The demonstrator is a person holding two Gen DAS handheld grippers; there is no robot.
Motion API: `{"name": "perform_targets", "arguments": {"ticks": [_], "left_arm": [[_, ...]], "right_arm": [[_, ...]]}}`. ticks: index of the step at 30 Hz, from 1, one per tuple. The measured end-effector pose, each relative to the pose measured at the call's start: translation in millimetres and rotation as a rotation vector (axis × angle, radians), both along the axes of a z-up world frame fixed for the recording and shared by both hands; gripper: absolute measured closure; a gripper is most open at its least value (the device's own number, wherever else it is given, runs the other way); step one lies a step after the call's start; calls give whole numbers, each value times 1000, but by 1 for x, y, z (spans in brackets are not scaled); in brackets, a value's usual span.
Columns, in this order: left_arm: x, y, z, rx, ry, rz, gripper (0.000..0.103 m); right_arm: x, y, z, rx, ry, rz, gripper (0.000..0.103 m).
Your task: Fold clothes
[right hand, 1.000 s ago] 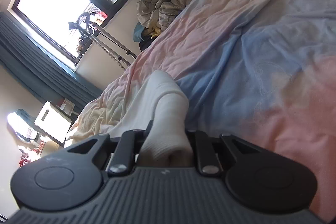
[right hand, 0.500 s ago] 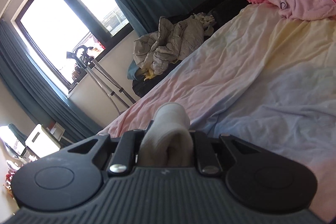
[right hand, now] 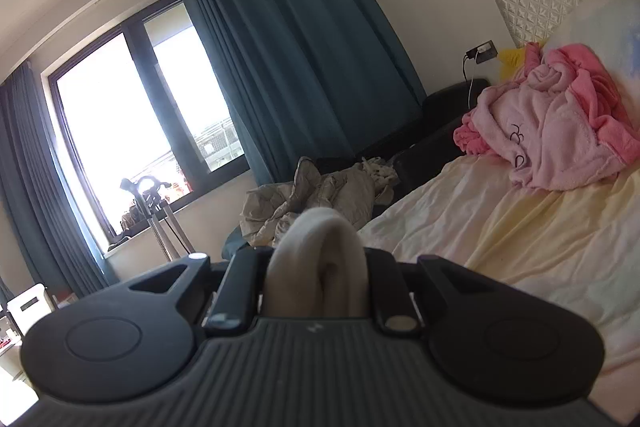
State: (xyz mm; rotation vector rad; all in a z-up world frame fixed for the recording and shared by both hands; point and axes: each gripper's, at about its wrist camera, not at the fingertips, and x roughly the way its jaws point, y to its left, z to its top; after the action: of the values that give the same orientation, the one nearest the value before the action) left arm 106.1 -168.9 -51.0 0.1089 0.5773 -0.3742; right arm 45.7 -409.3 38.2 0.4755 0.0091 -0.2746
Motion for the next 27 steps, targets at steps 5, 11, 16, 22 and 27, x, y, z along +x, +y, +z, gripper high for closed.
{"name": "perform_targets", "arguments": {"ticks": [5, 11, 16, 22, 27], "left_arm": [[-26, 71, 47, 46, -95, 57, 35], [-52, 179, 91, -10, -148, 226, 35], [-72, 286, 119, -279, -123, 374, 35], [-104, 375, 131, -432, -150, 532, 33], [-115, 398, 121, -486, -123, 575, 33]], "right_arm": [[5, 44, 12, -176, -44, 32, 86], [15, 142, 27, -401, -78, 88, 86], [23, 242, 24, -565, -100, 205, 86], [31, 376, -22, -697, -81, 438, 86], [36, 447, -94, -720, 119, 680, 86]]}}
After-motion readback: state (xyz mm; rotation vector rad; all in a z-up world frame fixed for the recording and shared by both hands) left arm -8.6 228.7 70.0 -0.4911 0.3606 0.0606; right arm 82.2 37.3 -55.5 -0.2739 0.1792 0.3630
